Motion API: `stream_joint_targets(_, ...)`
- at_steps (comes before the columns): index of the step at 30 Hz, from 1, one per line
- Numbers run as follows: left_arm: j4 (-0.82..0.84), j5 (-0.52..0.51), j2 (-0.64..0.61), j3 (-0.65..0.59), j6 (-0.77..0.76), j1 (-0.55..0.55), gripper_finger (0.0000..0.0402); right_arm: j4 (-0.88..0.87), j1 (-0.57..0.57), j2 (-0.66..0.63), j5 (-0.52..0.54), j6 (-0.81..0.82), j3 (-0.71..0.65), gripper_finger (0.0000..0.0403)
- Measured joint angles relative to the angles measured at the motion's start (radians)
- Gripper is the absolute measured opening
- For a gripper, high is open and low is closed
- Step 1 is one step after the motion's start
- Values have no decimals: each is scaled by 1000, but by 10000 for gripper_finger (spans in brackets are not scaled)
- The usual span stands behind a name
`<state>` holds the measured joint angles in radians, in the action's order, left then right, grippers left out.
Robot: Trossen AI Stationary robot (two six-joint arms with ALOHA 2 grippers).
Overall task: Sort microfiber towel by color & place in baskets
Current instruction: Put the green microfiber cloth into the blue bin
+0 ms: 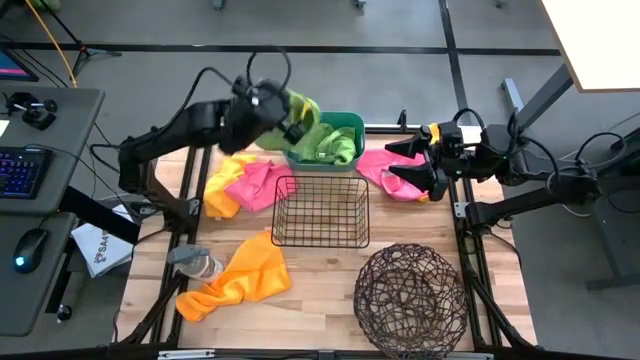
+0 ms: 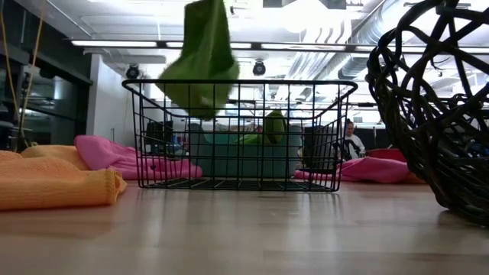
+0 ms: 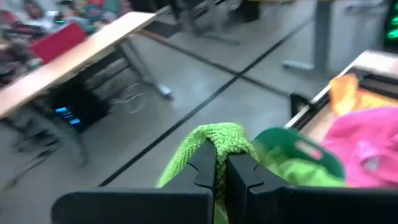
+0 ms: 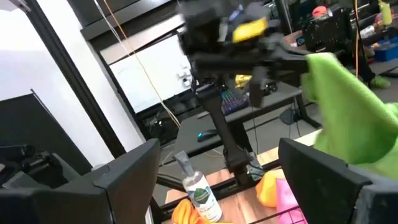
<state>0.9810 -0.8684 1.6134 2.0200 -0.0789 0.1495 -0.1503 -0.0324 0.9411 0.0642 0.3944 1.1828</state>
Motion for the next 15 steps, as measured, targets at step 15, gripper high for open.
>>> stream_joint_targets(15, -811, 562, 2, -453, 301, 281, 0, 6, 0, -14, 297, -2, 0, 323)
